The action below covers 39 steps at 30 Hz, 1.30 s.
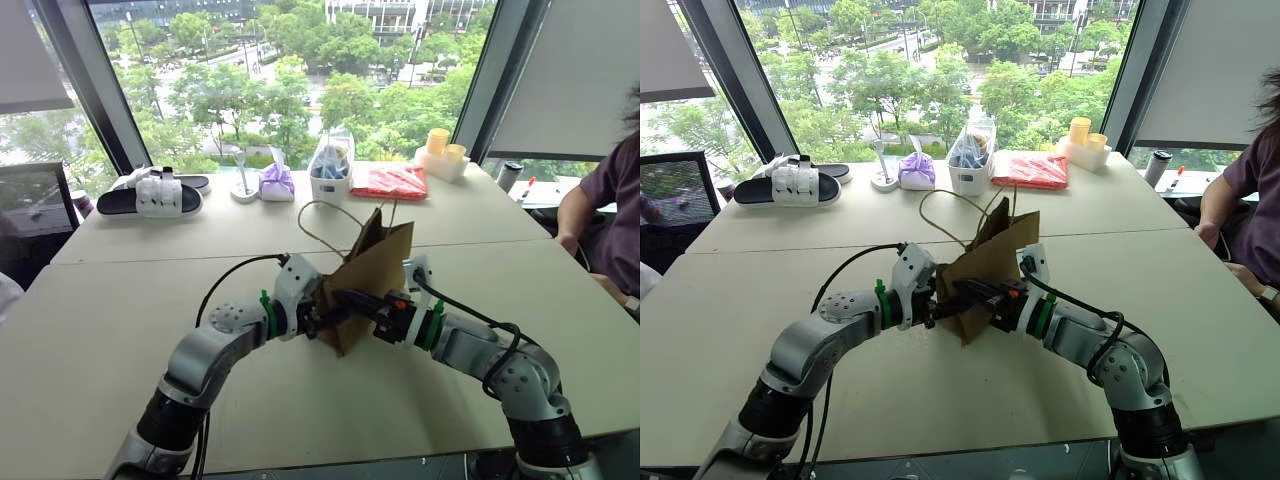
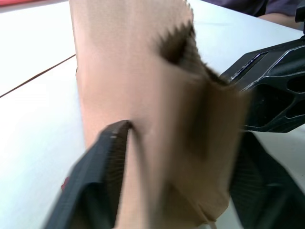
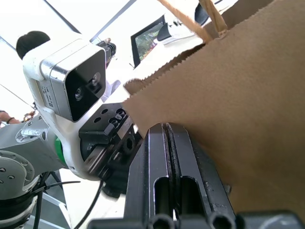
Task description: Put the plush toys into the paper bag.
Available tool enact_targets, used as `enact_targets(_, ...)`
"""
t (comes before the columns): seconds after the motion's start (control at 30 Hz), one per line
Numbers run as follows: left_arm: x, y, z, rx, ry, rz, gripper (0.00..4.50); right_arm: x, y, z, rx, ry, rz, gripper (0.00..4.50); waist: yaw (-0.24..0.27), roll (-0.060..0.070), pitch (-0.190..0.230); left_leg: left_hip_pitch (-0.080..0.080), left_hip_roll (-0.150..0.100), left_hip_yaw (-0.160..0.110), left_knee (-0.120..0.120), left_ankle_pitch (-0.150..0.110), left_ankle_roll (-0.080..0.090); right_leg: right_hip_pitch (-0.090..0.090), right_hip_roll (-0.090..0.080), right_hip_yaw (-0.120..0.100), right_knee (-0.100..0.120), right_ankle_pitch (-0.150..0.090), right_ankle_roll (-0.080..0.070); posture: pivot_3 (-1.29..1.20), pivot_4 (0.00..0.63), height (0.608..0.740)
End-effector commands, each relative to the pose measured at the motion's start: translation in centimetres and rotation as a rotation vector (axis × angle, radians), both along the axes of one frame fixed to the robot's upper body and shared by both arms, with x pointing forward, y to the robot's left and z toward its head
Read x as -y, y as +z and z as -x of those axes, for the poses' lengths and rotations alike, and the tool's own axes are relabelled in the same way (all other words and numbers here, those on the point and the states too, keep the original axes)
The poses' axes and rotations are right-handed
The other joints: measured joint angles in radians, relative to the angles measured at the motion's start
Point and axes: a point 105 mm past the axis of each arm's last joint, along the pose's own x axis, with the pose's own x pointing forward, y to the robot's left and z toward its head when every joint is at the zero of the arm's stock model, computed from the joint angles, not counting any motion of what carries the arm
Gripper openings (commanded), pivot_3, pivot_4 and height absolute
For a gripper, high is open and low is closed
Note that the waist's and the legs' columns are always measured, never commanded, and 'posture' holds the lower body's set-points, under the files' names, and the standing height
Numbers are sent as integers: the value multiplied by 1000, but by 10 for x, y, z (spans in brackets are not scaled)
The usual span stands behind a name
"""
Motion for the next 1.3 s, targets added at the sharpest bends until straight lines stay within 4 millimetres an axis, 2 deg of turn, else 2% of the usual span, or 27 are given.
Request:
enact_targets(0.03, 3, 11, 0, 53, -8, 17, 650, -2, 21, 8, 80, 36, -40, 18, 0, 0, 0, 0, 0, 0, 0, 0, 0, 0, 0, 0, 0, 0, 0, 0, 150, 740)
enact_targets(0.07, 4, 11, 0, 51, -10, 16, 202, -3, 23, 11, 81, 53, -49, 18, 0, 0, 0, 0, 0, 0, 0, 0, 0, 0, 0, 0, 0, 0, 0, 0, 150, 740)
enact_targets(0.1, 4, 11, 0, 51, -11, 16, 92, -4, 25, 15, 84, 74, -61, 18, 0, 0, 0, 0, 0, 0, 0, 0, 0, 0, 0, 0, 0, 0, 0, 0, 150, 740)
enact_targets(0.27, 3, 16, -3, 77, -4, 31, 92, 2, 38, 23, 99, 98, -127, 18, 2, 0, 0, 0, 0, 0, 0, 0, 0, 0, 0, 0, 0, 0, 0, 0, 150, 740)
enact_targets(0.33, 2, 24, -5, 113, -37, 53, 92, 8, 43, 25, 107, 93, -151, 18, 2, 0, 0, 0, 0, 0, 0, 0, 0, 0, 0, 0, 0, 0, 0, 0, 150, 740)
enact_targets(0.47, -1, 49, -8, 193, -197, 100, 92, 19, 48, 26, 114, 79, -157, 18, 2, 0, 0, 0, 0, 0, 0, 0, 0, 0, 0, 0, 0, 0, 0, 0, 150, 740)
enact_targets(0.53, -3, 54, -11, 212, -254, 95, 92, 22, 49, 26, 116, 75, -154, 18, 0, 0, 0, 0, 0, 0, 0, 0, 0, 0, 0, 0, 0, 0, 0, 0, 150, 740)
enact_targets(0.77, -19, 70, -41, 173, -436, 60, 92, 32, 56, 34, 143, 44, -159, 18, -1, 0, 0, 0, 0, 0, 0, 0, 0, 0, 0, -1, 0, 0, 0, 0, 150, 740)
enact_targets(0.87, -23, 69, -64, 142, -423, 81, 92, 33, 52, 46, 134, 33, -164, 18, 3, -1, 0, -1, 0, -1, 1, 0, 1, 0, 0, -2, -1, 0, 0, 0, 150, 740)
enact_targets(0.93, -25, 60, -75, 133, -395, 61, 92, 32, 49, 52, 124, 20, -164, 18, 1, -1, 0, -1, 0, -1, 1, -1, 1, 1, 0, -2, -1, 0, 1, 0, 150, 740)
enact_targets(1.03, -26, 47, -84, 150, -369, -6, 92, 33, 48, 55, 115, -8, -170, 18, -3, -1, 0, 0, 0, 0, 1, -1, 2, 1, 0, -2, -1, 0, 1, 0, 150, 740)
enact_targets(1.13, -25, 43, -87, 168, -364, -32, 92, 34, 46, 56, 109, -23, -169, 18, -1, -1, 0, 0, 0, 0, 1, -1, 2, 0, 0, -2, 0, 0, 1, 0, 150, 740)
enact_targets(1.23, -25, 38, -86, 202, -379, -79, 814, 34, 44, 56, 103, -29, -161, 18, 0, -1, 0, -1, 0, 0, 1, -1, 2, 1, 0, -2, 0, 0, 1, 0, 150, 740)
enact_targets(1.3, -25, 36, -85, 216, -386, -96, 1761, 33, 43, 55, 100, -27, -158, 18, 1, -1, 0, -1, 0, -1, 1, -1, 2, 1, 0, -2, 0, 0, 1, 0, 150, 740)
